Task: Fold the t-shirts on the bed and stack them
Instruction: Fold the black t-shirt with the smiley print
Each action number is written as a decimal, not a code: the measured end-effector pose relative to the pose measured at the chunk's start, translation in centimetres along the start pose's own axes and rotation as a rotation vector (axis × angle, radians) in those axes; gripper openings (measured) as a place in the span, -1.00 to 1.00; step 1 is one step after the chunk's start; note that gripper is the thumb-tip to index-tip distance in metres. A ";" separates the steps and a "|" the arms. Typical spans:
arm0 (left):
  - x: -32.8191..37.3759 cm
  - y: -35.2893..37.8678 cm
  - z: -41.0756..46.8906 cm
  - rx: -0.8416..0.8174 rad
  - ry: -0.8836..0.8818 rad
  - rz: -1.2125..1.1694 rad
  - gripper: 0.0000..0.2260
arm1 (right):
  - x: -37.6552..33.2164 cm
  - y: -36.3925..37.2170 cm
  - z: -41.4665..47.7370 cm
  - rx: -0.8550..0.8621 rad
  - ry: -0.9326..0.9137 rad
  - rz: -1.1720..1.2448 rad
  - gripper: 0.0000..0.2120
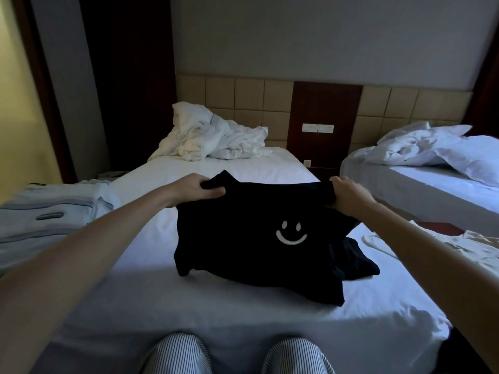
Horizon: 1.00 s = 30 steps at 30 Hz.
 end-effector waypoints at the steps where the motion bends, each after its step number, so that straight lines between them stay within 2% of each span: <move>1: 0.1 0.4 -0.2 -0.090 -0.039 0.101 -0.71 | 0.4 -0.6 0.3 0.033 0.049 0.035 -0.73; 2: 0.1 0.6 -0.2 -0.144 -0.069 0.199 -0.72 | 0.7 -0.8 0.6 0.020 0.081 0.109 -0.82; 4: 0.6 -0.2 -0.2 -0.087 -0.063 0.274 -0.69 | 1.0 -0.4 1.4 -0.090 0.114 0.362 -0.86; 6: 1.4 -1.8 0.1 0.045 -0.011 0.101 -0.72 | 0.8 -0.7 1.5 -0.136 0.156 0.681 -0.89; 8: 2.4 -2.9 0.1 0.090 0.033 -0.199 -0.74 | 0.7 -1.5 1.2 -0.147 0.201 0.958 -0.90; 10: 3.7 -3.9 0.3 0.127 0.078 -0.420 -0.85 | 0.3 -3.2 1.8 -0.125 0.153 1.108 -0.83; 12: 5.0 -5.2 0.6 0.191 0.134 -0.449 -0.90 | -0.5 -5.4 2.6 -0.093 0.029 1.009 -0.77; 13: 5.6 -5.9 0.6 0.196 0.156 -0.374 -0.87 | -0.8 -6.4 3.1 -0.095 -0.049 0.824 -0.63; 14: 5.9 -6.3 0.6 0.152 0.159 -0.230 -0.77 | -1.1 -7.0 3.4 -0.114 -0.127 0.588 -0.43; 16: 5.3 -6.0 0.5 -0.041 0.078 0.223 -0.54 | -1.5 -7.0 3.9 -0.169 -0.210 0.180 -0.06; 17: 4.6 -5.8 0.5 -0.102 0.031 0.446 -0.55 | -1.3 -6.9 4.3 -0.148 -0.187 0.059 -0.04; 18: 4.3 -6.1 0.6 -0.097 0.013 0.604 -0.62 | -1.0 -7.2 4.7 -0.086 -0.130 0.005 -0.16; 19: 4.4 -6.8 0.9 -0.035 0.007 0.638 -0.70 | -0.9 -7.6 5.1 -0.006 -0.086 0.015 -0.41; 20: 4.9 -7.5 0.9 0.051 0.008 0.586 -0.76 | -1.0 -8.1 5.2 0.075 -0.041 0.071 -0.67; 21: 5.5 -8.0 0.7 0.145 0.020 0.475 -0.81 | -0.7 -8.2 5.4 0.119 0.018 0.171 -0.85; 23: 6.5 -8.9 0.2 0.266 0.067 0.134 -0.84 | 0.0 -7.4 5.8 0.096 0.139 0.538 -0.91; 26: 6.7 -8.9 0.0 0.290 0.101 -0.339 -0.89 | -1.0 -5.5 5.4 -0.077 0.200 1.280 -0.88; 28: 6.5 -8.7 0.2 0.291 0.110 -0.408 -0.86 | -2.3 -4.9 5.0 -0.156 0.162 1.512 -0.91; 30: 6.4 -8.7 0.2 0.297 0.103 -0.312 -0.84 | -2.7 -4.6 4.8 -0.182 0.121 1.498 -0.95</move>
Point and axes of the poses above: each hand's wrist, its own z-axis towards the middle knuckle, its own y-axis out of the palm, x = y × z, the point moved 8 cm from there along z, towards the middle knuckle, and after that the axes turned 6 degrees about -z, right-handed, at the moved point
